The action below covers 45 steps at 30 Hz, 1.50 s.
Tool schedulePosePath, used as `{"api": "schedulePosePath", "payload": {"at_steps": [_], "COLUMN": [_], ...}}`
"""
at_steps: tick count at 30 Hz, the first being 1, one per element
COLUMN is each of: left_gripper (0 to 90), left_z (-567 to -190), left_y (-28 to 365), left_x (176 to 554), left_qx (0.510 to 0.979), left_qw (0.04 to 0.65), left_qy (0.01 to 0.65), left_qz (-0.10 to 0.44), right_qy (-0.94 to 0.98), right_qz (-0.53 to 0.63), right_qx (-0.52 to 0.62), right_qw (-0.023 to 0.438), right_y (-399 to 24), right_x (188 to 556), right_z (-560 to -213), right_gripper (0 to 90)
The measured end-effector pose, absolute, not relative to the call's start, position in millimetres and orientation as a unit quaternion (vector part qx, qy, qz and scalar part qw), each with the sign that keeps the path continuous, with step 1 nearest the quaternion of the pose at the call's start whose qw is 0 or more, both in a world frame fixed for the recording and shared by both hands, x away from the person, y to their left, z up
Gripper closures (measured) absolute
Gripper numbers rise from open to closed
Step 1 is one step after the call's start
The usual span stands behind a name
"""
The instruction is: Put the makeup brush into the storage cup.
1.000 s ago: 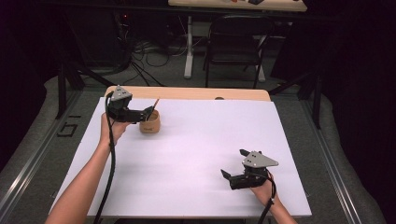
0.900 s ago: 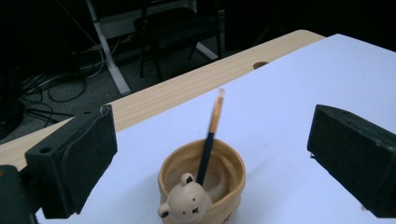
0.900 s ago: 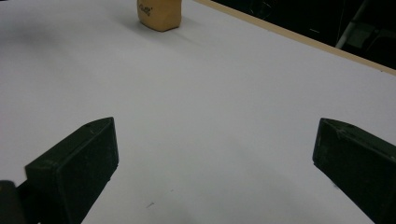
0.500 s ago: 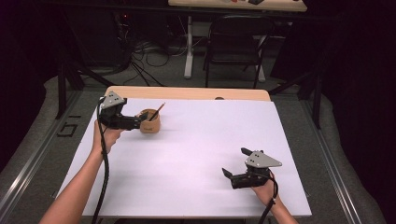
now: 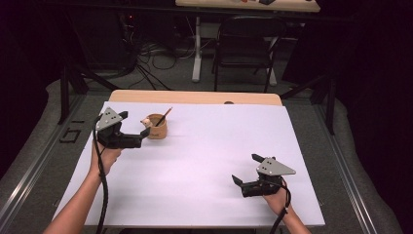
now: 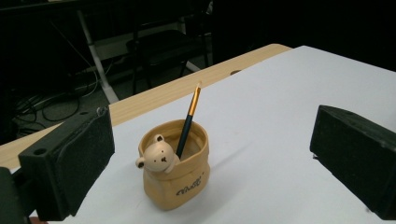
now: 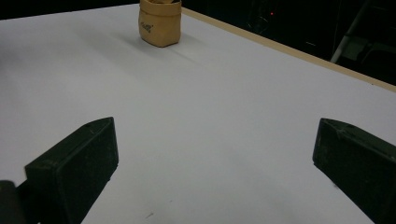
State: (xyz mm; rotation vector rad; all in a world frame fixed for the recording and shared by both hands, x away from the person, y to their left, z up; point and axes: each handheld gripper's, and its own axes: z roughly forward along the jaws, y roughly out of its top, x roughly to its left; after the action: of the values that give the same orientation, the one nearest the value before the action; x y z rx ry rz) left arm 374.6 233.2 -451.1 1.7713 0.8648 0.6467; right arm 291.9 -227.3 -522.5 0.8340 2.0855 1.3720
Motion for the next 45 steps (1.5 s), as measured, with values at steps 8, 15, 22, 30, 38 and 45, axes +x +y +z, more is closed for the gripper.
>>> {"api": "schedulePosePath", "payload": {"at_steps": [8, 15, 22, 30, 38, 45], "left_gripper": [0.0, 0.0, 0.0, 0.0, 0.0, 0.0], "left_z": [-454.6, -464.7, -478.1, -491.6, -504.2, -514.2], "left_y": [238.0, 239.8, 240.8, 243.9, 248.4, 252.0], "left_x": [351.3, 334.7, 322.3, 309.9, 298.6, 289.7], "left_qx": [0.728, 0.724, 0.717, 0.711, 0.708, 0.705], "left_qw": [0.523, 0.529, 0.536, 0.539, 0.537, 0.536], "left_qy": [0.350, 0.344, 0.343, 0.344, 0.344, 0.348], "left_qz": [0.272, 0.278, 0.285, 0.295, 0.304, 0.308], "right_qy": [0.763, 0.763, 0.759, 0.758, 0.756, 0.754], "right_qz": [0.508, 0.507, 0.511, 0.511, 0.513, 0.513], "right_qx": [0.305, 0.305, 0.304, 0.305, 0.307, 0.310], "right_qw": [0.257, 0.260, 0.265, 0.266, 0.268, 0.270], "right_y": [-227.9, -227.9, -228.3, -228.2, -230.2, -233.1], "right_x": [290.5, 289.5, 289.3, 288.3, 287.0, 284.5], "right_z": [-521.3, -520.2, -519.8, -519.1, -518.4, -518.2], "right_gripper": [0.0, 0.0, 0.0, 0.0, 0.0, 0.0]}}
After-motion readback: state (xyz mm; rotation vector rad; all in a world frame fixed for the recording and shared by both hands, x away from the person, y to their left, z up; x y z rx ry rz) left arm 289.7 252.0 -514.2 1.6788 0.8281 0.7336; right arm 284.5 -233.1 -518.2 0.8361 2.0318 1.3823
